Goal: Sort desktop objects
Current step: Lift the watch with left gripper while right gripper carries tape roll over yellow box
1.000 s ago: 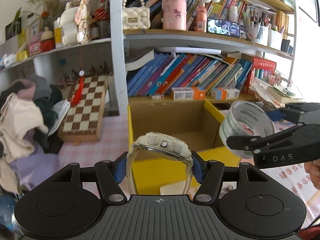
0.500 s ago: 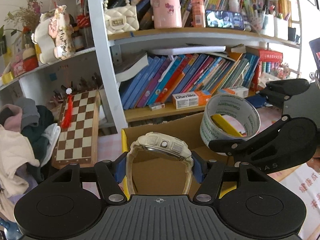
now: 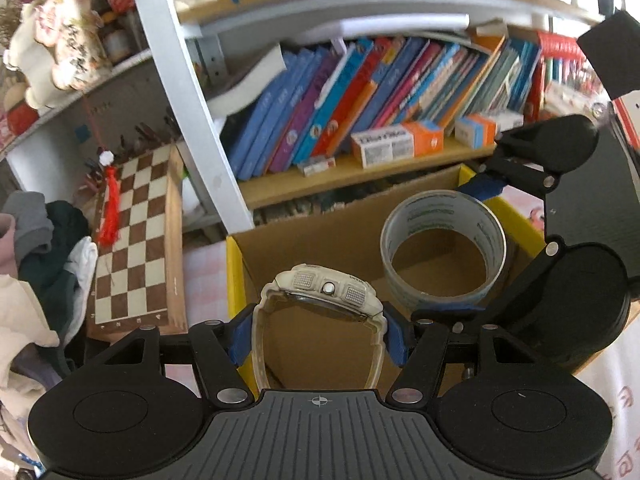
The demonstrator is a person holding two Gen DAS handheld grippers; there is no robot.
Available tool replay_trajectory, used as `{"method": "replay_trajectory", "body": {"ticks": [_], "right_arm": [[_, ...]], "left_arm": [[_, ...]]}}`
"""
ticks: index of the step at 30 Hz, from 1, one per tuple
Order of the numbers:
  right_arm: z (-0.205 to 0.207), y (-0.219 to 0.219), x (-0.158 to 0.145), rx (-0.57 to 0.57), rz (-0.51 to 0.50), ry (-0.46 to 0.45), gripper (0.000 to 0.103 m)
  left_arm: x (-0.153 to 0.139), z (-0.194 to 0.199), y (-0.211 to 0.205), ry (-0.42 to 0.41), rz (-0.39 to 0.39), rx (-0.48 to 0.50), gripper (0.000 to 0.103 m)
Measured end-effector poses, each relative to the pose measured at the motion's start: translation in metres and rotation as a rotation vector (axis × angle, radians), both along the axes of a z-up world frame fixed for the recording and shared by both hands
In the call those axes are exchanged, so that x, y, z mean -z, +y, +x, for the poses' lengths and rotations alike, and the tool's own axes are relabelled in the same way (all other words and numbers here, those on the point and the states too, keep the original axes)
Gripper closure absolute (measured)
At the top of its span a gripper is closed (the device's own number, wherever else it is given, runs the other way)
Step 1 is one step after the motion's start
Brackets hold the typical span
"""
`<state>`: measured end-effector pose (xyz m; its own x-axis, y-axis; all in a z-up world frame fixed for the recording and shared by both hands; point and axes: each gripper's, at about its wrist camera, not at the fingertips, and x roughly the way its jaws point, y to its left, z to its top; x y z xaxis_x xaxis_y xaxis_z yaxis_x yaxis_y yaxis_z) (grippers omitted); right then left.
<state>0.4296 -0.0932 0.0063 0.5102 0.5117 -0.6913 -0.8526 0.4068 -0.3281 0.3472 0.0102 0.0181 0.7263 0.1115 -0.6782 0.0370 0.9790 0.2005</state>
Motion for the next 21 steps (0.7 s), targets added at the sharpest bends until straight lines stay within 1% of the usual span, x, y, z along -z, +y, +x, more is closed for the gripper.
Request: {"method": "replay_trajectory", "body": {"ticks": [6, 14, 21], "right_arm": [[0.013, 0.011, 0.019, -0.059, -0.093, 0.002, 0.019], [0.023, 0.014, 0.025, -0.094, -0.142, 0.035, 0.019], [0.019, 0.025, 0.034, -0.159, -0.241, 0.045, 0.019]], "left_arm": [[0.013, 0.014, 0.0, 0.053, 0.018, 0.005, 0.04], [0.027, 0.029, -0.003, 0.115, 0.027, 0.015, 0.04], [0.036, 0.036, -0.004, 0.157, 0.038, 0.026, 0.04]]}}
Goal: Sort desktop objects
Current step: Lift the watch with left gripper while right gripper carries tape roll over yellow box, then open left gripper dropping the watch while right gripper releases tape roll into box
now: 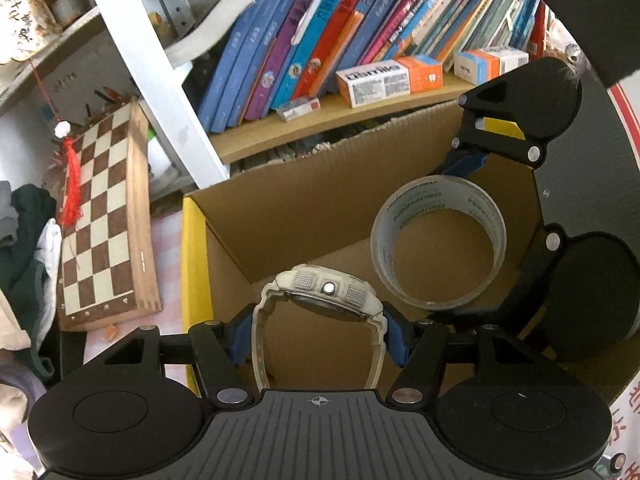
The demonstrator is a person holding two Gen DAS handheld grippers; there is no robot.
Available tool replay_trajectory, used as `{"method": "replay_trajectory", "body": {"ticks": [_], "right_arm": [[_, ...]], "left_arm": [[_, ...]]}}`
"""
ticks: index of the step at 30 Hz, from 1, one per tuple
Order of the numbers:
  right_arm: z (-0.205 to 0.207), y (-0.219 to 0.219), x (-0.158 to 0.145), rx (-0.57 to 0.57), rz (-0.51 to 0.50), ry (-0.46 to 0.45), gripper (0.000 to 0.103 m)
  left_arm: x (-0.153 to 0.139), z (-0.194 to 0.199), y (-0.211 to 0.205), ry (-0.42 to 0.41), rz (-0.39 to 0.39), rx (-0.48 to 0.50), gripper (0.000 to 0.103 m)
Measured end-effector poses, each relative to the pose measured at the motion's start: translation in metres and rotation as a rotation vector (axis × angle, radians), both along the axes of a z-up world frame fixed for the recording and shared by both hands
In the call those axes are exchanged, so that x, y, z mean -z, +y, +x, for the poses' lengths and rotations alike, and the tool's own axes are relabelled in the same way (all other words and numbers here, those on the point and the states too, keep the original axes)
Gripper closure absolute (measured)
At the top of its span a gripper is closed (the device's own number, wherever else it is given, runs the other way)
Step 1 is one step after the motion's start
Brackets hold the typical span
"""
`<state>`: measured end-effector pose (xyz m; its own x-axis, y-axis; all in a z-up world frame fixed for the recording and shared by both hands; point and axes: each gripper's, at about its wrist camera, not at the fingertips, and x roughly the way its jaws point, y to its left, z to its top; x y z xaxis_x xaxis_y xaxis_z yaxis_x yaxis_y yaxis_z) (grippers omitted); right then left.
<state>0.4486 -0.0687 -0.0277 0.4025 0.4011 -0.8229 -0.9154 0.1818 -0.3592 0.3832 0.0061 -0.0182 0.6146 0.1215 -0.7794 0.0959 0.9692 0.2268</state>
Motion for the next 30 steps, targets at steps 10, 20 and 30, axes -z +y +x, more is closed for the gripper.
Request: {"method": "replay_trajectory", "body": {"ticks": [10, 20, 30], "right_arm": [[-0.0042, 0.0042, 0.0073, -0.019, -0.062, -0.015, 0.019], [-0.0061, 0.0037, 0.0089, -0.023, -0.073, -0.033, 0.019], [-0.0051, 0.0035, 0.0078, -0.017, -0.06, -0.038, 0.019]], "left_arm": [[0.0048, 0.0036, -0.0009, 0.016, 0.008, 0.016, 0.04], [0.0055, 0.003, 0.0, 0.016, 0.007, 0.024, 0.04], [0.0048, 0.0064, -0.0001, 0.021, 0.003, 0.039, 0.036]]}}
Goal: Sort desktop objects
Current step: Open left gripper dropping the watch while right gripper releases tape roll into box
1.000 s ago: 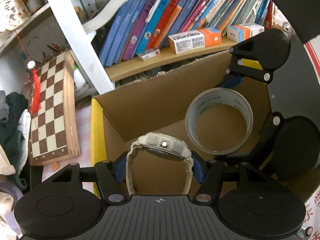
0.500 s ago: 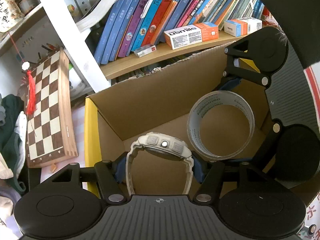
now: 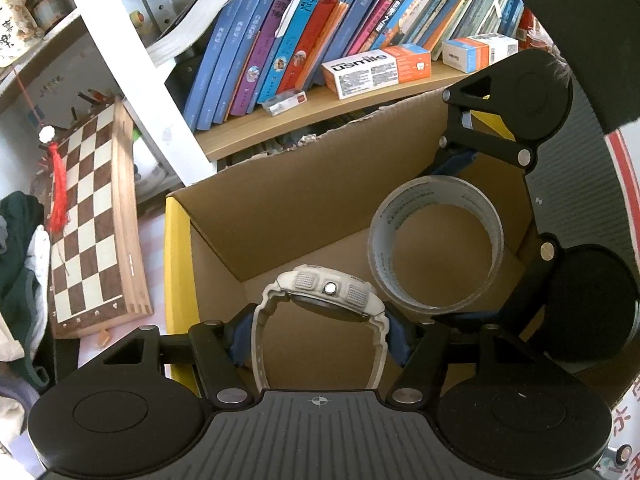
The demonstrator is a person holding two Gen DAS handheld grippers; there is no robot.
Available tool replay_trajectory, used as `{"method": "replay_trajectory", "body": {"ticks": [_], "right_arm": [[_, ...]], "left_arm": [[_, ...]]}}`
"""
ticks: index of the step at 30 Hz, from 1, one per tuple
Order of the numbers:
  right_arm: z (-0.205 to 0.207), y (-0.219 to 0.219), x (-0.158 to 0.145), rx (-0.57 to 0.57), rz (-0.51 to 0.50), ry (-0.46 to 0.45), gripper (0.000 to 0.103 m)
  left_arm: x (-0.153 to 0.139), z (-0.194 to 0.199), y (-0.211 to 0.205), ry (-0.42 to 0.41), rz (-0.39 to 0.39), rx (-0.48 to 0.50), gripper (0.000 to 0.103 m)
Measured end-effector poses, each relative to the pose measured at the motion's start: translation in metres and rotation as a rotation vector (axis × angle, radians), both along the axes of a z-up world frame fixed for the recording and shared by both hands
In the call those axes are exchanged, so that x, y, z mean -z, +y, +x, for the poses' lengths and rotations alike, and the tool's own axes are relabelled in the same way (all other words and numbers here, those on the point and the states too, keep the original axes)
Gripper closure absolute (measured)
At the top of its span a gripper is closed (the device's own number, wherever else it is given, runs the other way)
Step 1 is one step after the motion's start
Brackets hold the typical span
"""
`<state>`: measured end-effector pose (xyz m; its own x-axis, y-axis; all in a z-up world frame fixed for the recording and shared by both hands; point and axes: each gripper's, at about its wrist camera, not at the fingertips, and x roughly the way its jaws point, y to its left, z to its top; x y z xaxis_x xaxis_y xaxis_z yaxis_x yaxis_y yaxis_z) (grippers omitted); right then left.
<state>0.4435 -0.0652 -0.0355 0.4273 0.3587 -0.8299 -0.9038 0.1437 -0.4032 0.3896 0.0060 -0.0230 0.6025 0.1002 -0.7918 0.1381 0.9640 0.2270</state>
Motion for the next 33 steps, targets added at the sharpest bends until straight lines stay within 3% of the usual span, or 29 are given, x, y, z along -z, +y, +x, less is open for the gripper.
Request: {"method": "replay_trajectory", "body": {"ticks": [4, 8, 11, 18, 25, 33], "right_arm": [[0.0, 0.0, -0.001, 0.0, 0.001, 0.001, 0.017], [-0.001, -0.001, -0.002, 0.002, 0.011, -0.011, 0.006], [-0.001, -0.003, -0.005, 0.013, 0.037, -0.021, 0.003], [-0.001, -0.01, -0.023, 0.06, 0.114, -0.018, 0.002], [-0.017, -0.02, -0.049, 0.082, 0.18, -0.057, 0.0], [-0.048, -0.041, -0.086, 0.139, 0.286, -0.115, 0.0]], "left_arm": [[0.0, 0.0, -0.001, -0.009, 0.002, 0.002, 0.035], [-0.001, -0.001, 0.0, -0.027, 0.01, -0.009, 0.03], [-0.006, -0.003, 0.002, -0.045, 0.01, -0.011, 0.029], [-0.026, -0.016, 0.005, -0.107, -0.005, -0.017, 0.028], [-0.058, -0.044, 0.002, -0.212, -0.057, -0.042, 0.028], [-0.09, -0.085, -0.004, -0.316, -0.058, -0.023, 0.022]]}}
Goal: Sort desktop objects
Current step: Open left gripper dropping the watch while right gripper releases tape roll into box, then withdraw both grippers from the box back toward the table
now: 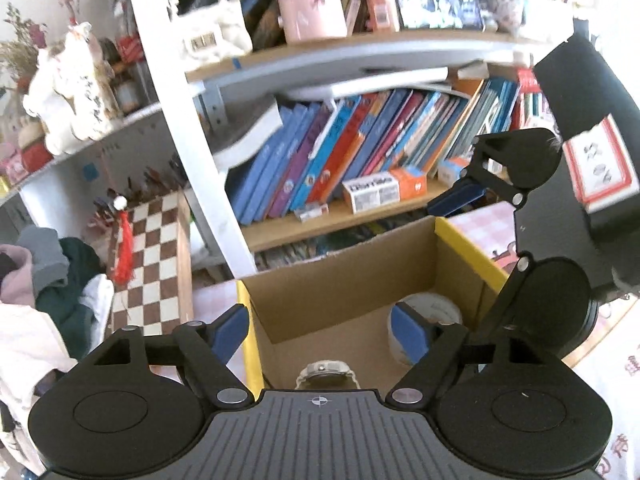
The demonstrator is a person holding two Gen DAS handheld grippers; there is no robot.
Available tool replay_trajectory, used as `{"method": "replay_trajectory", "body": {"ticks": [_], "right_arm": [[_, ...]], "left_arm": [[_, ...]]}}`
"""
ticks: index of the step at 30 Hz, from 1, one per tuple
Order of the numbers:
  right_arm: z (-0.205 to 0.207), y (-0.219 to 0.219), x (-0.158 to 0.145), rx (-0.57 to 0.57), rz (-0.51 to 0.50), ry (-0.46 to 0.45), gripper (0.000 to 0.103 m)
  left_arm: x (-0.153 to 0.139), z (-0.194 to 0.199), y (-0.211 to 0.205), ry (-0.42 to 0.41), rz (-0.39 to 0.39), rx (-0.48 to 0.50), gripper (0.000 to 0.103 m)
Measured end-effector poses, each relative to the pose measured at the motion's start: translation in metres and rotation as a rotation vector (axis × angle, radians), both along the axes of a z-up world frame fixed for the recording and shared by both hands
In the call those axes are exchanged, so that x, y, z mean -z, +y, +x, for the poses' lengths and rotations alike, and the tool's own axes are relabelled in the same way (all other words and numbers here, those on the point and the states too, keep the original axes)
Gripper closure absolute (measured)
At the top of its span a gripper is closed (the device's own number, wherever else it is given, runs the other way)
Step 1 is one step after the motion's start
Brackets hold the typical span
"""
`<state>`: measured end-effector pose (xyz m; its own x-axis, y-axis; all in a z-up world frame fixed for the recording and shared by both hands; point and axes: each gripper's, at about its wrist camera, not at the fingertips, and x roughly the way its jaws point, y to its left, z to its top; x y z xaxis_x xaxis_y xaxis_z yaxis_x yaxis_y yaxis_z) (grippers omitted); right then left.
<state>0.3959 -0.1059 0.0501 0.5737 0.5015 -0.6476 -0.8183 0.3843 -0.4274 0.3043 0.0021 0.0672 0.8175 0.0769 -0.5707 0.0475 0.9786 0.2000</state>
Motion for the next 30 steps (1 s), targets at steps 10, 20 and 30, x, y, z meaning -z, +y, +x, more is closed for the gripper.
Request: {"method": "replay_trajectory", "body": {"ticks": [10, 20, 30], "right_arm": [[-0.056, -0.037, -0.038, 0.089, 0.237, -0.036, 0.0], [-0.121, -0.085, -0.039, 0.21, 0.412, -0.053, 0.0], [-0.168, -0.115, -0.014, 0.403, 0.446, 0.073, 0.0]], "left_arm": [[-0.025, -0.061, 0.012, -0.115, -0.033, -0.085, 0.015], [-0.028, -0.124, 0.019, -0.161, -0.098, -0.129, 0.011], [-0.006, -0.165, 0.012, -0.113, -0.128, -0.133, 0.011]]}}
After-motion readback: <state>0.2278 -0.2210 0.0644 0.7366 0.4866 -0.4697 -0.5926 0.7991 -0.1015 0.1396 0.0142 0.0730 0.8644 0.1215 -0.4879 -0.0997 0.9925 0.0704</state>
